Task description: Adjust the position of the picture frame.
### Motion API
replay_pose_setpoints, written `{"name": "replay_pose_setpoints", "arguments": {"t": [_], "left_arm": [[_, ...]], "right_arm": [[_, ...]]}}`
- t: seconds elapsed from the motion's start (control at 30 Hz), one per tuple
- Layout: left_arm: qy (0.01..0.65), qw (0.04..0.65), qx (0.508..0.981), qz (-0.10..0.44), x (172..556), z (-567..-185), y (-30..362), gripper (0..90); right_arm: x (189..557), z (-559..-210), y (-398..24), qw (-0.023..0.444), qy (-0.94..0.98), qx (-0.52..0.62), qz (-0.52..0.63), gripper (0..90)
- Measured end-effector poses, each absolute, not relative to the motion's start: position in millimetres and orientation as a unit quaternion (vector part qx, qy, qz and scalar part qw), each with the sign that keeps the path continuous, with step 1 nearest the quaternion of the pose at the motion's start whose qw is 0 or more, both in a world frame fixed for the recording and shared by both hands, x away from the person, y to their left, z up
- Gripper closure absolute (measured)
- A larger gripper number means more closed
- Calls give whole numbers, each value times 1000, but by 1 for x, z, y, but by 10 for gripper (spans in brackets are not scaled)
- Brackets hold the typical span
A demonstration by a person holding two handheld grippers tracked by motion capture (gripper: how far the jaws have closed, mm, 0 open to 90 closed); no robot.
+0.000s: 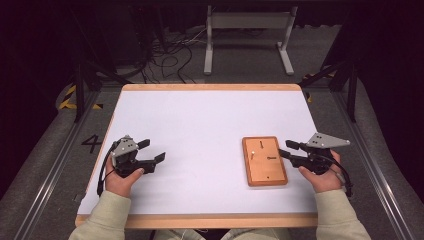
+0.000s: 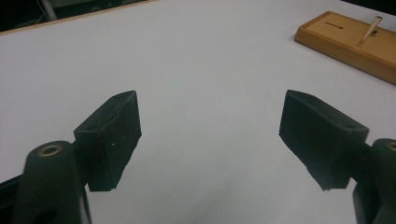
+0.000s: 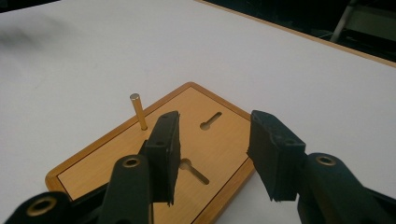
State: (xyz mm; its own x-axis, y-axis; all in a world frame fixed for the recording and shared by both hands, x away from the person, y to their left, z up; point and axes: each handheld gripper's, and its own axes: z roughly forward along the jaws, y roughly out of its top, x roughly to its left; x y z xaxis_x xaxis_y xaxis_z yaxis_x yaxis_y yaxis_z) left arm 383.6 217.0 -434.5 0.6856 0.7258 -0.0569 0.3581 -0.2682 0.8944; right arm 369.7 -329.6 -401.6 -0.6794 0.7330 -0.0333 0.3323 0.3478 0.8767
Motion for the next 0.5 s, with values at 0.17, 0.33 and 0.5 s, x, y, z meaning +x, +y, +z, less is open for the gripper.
{"name": "replay_pose_setpoints", "arguments": {"t": [0.17,0.33,0.5], "left_arm": [[351,494,773,184,383,-434,216,208],[349,493,775,188,383,-434,216,207],[350,495,773,186,383,-434,217,205]], "right_arm": [[370,-401,-329,218,792,334,462,534],[370,-401,-330,220,791,336,461,533],[369,-401,-331,219,792,337,460,531]]}}
